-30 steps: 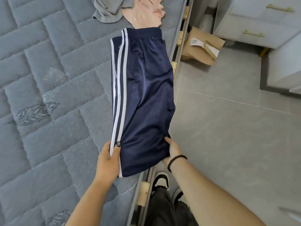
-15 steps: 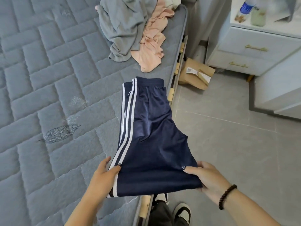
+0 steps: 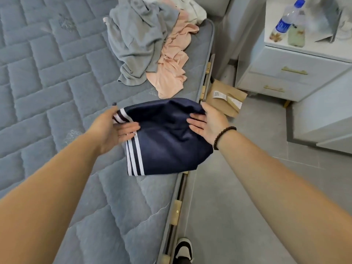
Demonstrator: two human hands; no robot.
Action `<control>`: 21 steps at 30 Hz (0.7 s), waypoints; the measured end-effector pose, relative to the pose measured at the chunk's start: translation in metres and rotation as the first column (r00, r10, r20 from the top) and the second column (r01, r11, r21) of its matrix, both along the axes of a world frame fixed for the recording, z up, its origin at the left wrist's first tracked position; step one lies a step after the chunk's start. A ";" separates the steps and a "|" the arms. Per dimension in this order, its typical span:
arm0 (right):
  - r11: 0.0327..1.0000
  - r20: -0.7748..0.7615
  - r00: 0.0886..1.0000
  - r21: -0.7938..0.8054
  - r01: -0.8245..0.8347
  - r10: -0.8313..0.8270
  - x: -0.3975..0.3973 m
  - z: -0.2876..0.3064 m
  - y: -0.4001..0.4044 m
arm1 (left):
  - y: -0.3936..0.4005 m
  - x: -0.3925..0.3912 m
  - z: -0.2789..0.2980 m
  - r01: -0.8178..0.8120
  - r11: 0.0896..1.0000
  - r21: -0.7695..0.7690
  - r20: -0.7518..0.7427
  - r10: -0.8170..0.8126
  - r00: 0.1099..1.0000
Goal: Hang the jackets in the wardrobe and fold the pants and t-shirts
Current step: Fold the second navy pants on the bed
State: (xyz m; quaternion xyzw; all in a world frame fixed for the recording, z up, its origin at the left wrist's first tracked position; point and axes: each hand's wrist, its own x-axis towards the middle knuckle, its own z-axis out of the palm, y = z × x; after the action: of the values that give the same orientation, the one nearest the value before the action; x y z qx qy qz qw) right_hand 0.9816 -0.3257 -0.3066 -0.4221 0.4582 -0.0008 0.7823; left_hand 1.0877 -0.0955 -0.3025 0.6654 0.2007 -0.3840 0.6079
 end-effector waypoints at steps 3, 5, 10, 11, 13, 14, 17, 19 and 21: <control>0.939 -0.190 0.969 -0.274 -0.206 0.157 0.002 -0.061 0.007 | -0.007 -0.010 -0.048 0.242 0.952 0.189 0.087 -0.262 0.961; 0.886 -0.375 0.901 -0.312 -0.344 0.218 -0.013 -0.102 0.020 | -0.012 -0.028 -0.082 0.396 0.821 0.411 0.157 -0.491 0.857; 0.928 -0.571 0.809 -0.208 -0.310 0.142 -0.047 -0.155 0.044 | -0.021 -0.070 -0.118 0.205 0.611 0.764 0.148 -0.476 0.867; 0.968 -0.500 0.857 -0.125 -0.217 0.127 -0.049 -0.164 0.044 | -0.018 -0.070 -0.126 0.147 0.638 0.756 0.165 -0.403 0.900; 0.993 -0.367 0.923 0.068 -0.099 0.117 -0.054 -0.170 0.042 | -0.010 -0.066 -0.130 0.122 0.696 0.708 0.167 -0.332 0.928; 0.989 -0.325 0.938 0.120 -0.089 0.123 -0.057 -0.171 0.040 | -0.004 -0.061 -0.131 0.123 0.746 0.654 0.160 -0.296 0.942; 0.988 -0.247 0.960 0.113 -0.104 0.129 -0.063 -0.166 0.039 | 0.009 -0.049 -0.123 0.177 0.860 0.478 0.051 -0.228 0.972; 0.994 -0.223 0.971 0.088 -0.064 0.082 -0.067 -0.160 0.037 | 0.012 -0.046 -0.115 0.220 0.925 0.311 -0.081 -0.205 0.975; 0.998 -0.236 0.970 0.035 -0.044 0.051 -0.071 -0.151 0.033 | 0.006 -0.051 -0.100 0.254 0.947 0.197 -0.167 -0.223 0.960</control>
State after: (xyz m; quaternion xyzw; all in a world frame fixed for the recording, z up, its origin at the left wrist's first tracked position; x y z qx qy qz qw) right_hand 0.9111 -0.2924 -0.4575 -0.4185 0.5378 0.0751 0.7280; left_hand 1.0369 -0.0892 -0.4027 0.7179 0.2018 -0.4772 0.4650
